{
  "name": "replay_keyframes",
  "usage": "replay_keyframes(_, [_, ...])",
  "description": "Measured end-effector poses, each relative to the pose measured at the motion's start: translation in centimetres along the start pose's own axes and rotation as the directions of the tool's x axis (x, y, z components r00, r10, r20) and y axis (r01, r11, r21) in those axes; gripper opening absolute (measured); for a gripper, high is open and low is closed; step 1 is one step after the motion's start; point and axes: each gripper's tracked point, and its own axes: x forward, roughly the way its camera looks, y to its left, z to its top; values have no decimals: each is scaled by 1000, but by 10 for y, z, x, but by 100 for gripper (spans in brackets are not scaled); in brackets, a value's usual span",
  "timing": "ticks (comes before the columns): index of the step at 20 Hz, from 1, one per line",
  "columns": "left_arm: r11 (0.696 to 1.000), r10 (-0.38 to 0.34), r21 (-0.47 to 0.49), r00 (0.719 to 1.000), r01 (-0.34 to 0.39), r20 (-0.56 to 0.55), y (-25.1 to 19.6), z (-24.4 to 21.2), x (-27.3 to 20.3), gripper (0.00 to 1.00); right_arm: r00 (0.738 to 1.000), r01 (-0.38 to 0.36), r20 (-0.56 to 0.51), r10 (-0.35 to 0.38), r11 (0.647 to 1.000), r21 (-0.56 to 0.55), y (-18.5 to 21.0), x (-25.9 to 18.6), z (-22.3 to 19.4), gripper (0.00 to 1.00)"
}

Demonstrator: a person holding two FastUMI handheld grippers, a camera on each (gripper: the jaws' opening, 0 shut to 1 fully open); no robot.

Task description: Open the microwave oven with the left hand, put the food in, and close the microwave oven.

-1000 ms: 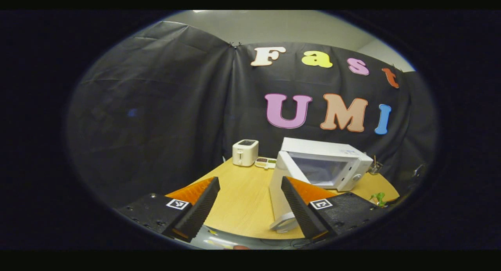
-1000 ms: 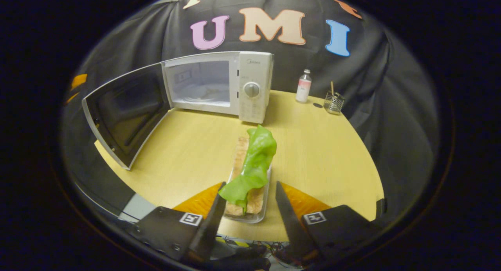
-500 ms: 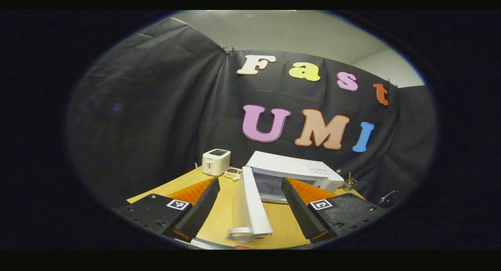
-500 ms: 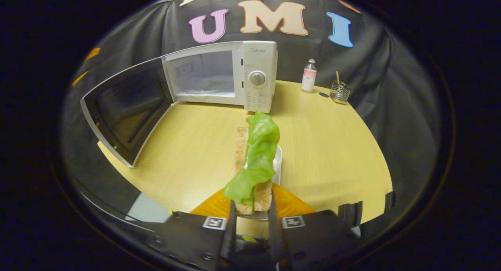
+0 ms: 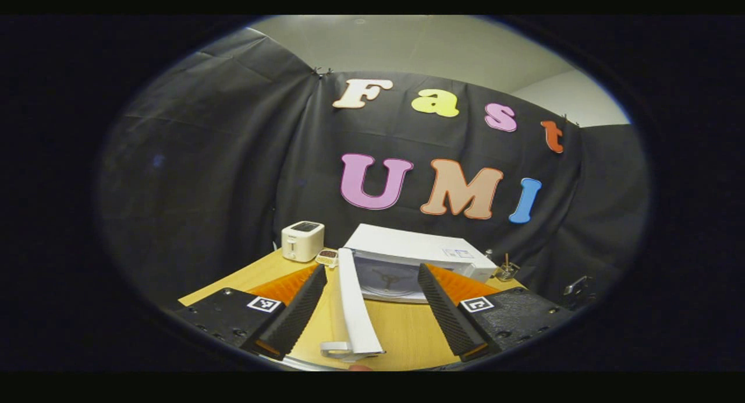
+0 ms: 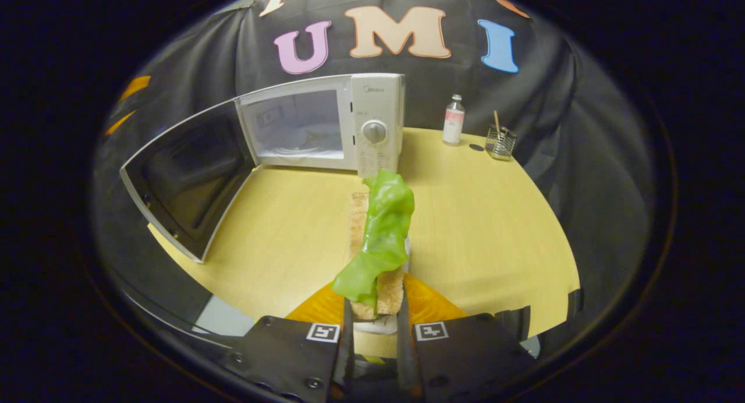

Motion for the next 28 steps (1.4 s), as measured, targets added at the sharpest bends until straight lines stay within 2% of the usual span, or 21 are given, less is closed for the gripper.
replay_keyframes(4, [1000,-17,20,1000,17,-1,-4,1,0,94,1000,-5,23,5,1000,-18,-1,-6,14,32])
replay_keyframes(5, [1000,-18,19,1000,18,-1,-4,1,0,96,999,-12,31,12,1000,-18,2,-8,19,32])
replay_keyframes(6, [1000,-18,20,1000,18,-3,-2,0,0,94,999,-18,40,19,1000,-17,3,-10,23,32])
replay_keyframes(8, [999,-20,30,1000,20,-5,-1,0,-1,96,997,-44,63,44,999,3,12,-11,35,32])
replay_keyframes(12, [996,-47,72,999,47,-1,-1,2,-5,96,992,-110,76,101,987,121,35,-8,54,32])
replay_keyframes(13, [994,-56,92,998,56,2,-1,2,-5,94,991,-117,80,106,982,149,41,-7,60,32])
replay_keyframes(16, [982,-80,176,997,75,21,4,3,-9,96,985,-167,74,154,957,238,67,-3,73,32])
replay_keyframes(18, [969,-118,223,992,107,39,0,6,-9,96,977,-215,79,200,919,332,87,2,85,32])
replay_keyframes(20, [958,-160,248,985,140,60,-3,10,-10,96,968,-251,86,237,861,443,106,11,97,32])
replay_keyframes(22, [952,-198,248,978,177,60,-7,9,-9,94,965,-256,98,242,801,541,119,21,111,32])
replay_keyframes(26, [947,-221,252,973,199,62,1,8,-12,97,955,-280,119,272,690,668,152,37,138,32])
replay_keyframes(28, [950,-218,240,975,201,46,9,0,-14,97,951,-282,128,282,614,737,166,49,150,32])
